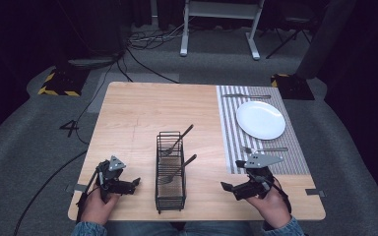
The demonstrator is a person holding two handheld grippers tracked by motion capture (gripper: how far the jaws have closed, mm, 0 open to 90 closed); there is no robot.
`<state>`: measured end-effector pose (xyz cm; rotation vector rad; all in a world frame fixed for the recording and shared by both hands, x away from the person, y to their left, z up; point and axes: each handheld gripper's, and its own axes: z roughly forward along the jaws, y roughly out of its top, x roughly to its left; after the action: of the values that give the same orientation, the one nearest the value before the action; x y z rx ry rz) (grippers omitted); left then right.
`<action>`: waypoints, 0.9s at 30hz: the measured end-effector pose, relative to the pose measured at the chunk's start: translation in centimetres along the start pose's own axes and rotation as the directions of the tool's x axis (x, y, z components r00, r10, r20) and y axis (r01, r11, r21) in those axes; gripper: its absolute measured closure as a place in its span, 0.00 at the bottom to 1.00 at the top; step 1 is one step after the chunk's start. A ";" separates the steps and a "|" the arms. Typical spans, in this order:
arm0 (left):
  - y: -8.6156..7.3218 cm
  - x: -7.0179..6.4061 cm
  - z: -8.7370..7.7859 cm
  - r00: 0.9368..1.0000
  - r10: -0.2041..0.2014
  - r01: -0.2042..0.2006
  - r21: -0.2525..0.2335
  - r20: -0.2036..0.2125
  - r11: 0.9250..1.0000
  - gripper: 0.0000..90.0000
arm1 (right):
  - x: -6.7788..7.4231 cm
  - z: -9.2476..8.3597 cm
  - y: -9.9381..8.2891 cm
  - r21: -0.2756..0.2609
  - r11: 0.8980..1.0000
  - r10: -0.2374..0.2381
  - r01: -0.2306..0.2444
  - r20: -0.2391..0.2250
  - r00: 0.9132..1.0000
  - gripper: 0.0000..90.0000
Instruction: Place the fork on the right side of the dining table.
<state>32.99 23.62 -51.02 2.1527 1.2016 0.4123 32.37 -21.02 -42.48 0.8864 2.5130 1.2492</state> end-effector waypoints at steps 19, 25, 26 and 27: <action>0.0 0.0 0.0 1.000 -0.001 0.001 0.000 0.000 1.000 0.01 | 0.9 6.4 -3.5 0.116 0.993 0.006 -0.010 0.038 0.999 0.00; 0.0 0.0 0.0 1.000 -0.001 0.001 0.000 0.000 1.000 0.01 | 1.8 7.9 -4.2 0.164 0.983 -0.086 0.079 0.038 0.996 0.00; 0.0 0.0 0.0 1.000 -0.001 0.001 0.000 0.000 1.000 0.01 | 2.3 8.3 -4.5 0.117 0.989 -0.094 0.089 0.037 0.995 0.00; 0.0 0.0 0.0 1.000 -0.001 0.001 0.000 0.000 1.000 0.01 | 2.3 8.3 -4.5 0.118 0.989 -0.094 0.089 0.038 0.995 0.00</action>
<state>32.99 23.61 -51.02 2.1525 1.2025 0.4116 32.11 -16.23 -50.98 0.8029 2.5825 1.0538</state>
